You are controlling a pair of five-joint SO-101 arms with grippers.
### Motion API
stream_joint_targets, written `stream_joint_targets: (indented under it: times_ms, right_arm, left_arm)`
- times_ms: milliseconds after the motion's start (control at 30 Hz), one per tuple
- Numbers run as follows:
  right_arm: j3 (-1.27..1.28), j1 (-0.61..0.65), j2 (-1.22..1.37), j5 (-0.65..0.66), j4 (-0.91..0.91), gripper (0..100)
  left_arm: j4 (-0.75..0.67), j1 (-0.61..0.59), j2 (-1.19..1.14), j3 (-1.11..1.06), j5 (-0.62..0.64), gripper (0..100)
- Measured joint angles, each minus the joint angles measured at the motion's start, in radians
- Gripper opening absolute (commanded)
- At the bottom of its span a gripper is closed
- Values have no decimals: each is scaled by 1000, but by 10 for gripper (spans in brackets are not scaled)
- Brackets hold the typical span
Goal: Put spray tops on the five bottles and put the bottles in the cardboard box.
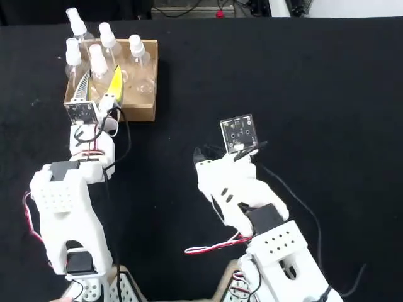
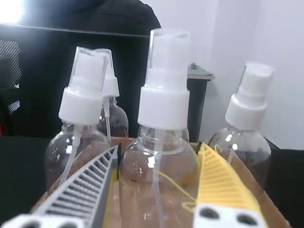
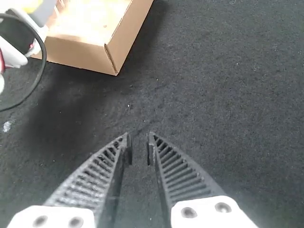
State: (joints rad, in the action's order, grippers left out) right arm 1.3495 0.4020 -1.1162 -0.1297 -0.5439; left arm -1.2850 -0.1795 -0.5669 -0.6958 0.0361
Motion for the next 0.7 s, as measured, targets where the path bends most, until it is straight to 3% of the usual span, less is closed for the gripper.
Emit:
stream_joint_targets:
  times_ms: [400, 600, 700]
  right_arm:
    - [0, 0, 0, 0, 0, 64]
    - [0, 0, 0, 0, 0, 64]
    - [0, 0, 0, 0, 0, 64]
  left_arm:
    - [-15, 2, -64, 26, -2, 201]
    - [-69, 0, -75, 5, 0, 326]
    - [-32, 0, -87, 2, 2, 331]
